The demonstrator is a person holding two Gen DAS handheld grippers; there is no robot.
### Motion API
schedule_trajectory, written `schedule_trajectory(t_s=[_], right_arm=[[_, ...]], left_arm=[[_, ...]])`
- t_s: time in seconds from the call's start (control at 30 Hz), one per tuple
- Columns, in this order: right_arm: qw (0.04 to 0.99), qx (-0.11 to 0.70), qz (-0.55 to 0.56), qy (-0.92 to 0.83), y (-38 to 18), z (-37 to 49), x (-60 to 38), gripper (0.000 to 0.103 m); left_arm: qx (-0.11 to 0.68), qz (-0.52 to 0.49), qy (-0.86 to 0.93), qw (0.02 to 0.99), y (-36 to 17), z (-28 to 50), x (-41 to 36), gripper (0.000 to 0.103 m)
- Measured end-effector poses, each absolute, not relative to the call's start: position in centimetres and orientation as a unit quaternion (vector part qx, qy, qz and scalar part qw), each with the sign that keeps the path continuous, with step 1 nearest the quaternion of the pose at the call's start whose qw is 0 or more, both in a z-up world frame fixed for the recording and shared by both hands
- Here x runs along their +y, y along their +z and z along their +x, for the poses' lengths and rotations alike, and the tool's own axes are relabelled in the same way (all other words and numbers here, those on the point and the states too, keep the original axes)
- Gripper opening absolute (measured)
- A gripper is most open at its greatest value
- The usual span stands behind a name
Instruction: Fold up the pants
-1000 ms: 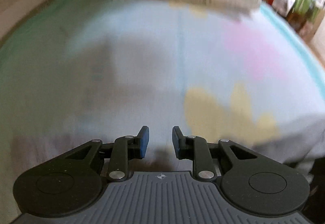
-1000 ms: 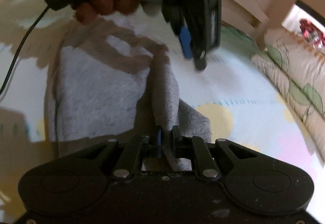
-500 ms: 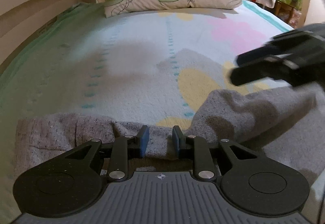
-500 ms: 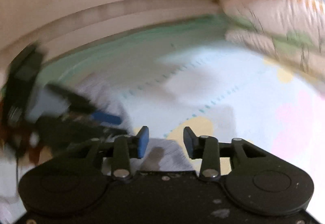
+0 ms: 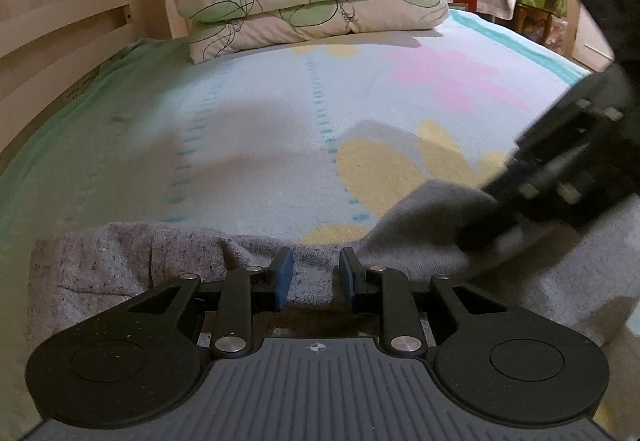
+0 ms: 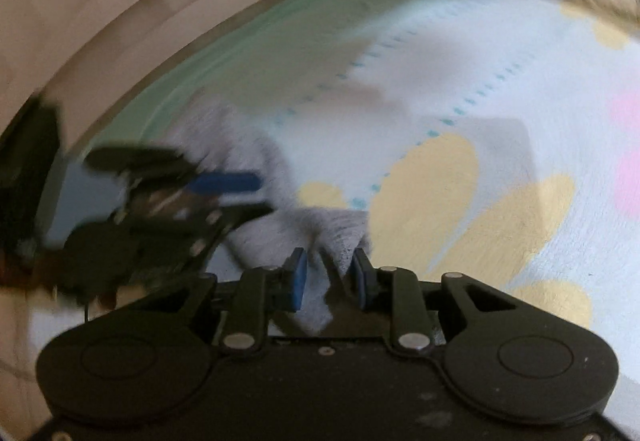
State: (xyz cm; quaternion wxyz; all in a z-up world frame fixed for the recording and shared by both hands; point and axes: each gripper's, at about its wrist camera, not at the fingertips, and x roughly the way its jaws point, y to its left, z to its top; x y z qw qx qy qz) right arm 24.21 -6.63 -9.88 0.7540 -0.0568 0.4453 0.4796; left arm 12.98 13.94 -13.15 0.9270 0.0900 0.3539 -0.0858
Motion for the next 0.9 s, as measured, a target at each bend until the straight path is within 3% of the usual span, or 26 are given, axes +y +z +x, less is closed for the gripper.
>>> schedule_trajectory(t_s=[0.17,0.4,0.63,0.67,0.7,0.73,0.9], right_arm=[[0.747,0.434,-0.07,0.499,-10.2,23.0,-6.2,0.034],[0.751,0.453,0.027,0.48,-10.6,25.9,-5.5,0.044],[0.738,0.49,0.131,0.445,-12.1,28.4,-5.7,0.045],[0.737,0.492,0.136,0.443,-12.2,28.5,-5.8,0.04],[0.739,0.494,0.135,0.439,-12.3,28.6,-5.7,0.02],[0.744,0.494,0.126,0.431,-12.4,28.6,-5.6,0.007],[0.825,0.408,0.068,0.385,-9.9,29.1,-5.9,0.004]], left_arm=[[0.355,0.09,-0.084,0.927,-13.2,13.2,13.8,0.025],[0.357,0.087,-0.084,0.926,-13.1,13.0,14.0,0.025],[0.356,0.082,-0.087,0.927,-13.0,13.1,14.2,0.025],[0.355,0.079,-0.088,0.927,-12.8,13.1,14.3,0.025],[0.353,0.074,-0.087,0.929,-12.6,13.0,14.5,0.025],[0.346,0.067,-0.084,0.932,-12.2,12.8,14.8,0.025],[0.336,0.055,-0.074,0.937,-11.6,11.3,15.7,0.025]])
